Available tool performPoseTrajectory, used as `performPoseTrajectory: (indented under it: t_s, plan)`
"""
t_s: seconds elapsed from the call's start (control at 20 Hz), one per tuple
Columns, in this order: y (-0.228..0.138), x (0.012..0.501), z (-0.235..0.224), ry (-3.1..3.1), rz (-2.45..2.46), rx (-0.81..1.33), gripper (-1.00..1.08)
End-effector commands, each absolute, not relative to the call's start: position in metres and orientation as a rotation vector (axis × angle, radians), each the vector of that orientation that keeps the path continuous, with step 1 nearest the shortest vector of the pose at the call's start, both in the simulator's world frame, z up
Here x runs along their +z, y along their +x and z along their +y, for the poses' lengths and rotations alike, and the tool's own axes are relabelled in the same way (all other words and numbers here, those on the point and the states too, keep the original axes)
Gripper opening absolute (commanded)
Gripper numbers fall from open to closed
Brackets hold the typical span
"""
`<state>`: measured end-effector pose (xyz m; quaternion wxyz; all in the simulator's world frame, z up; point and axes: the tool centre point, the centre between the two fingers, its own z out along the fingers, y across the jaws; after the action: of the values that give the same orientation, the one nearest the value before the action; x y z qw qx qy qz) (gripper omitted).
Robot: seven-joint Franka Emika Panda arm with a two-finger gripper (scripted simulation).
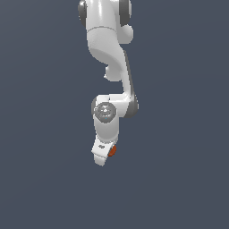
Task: Pick up the object and move it to a goal position.
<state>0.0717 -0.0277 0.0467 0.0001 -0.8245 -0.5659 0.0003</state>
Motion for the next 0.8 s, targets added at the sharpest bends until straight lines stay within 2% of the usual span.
performPoseTrajectory:
  t_s: [0.0,0.75]
  plan:
    - [0.072,0.047,-0.028,-2.59,-1.778,0.0,-1.0]
    - [0.05,0.068,-0.051,-2.591,-1.777,0.002,-1.0]
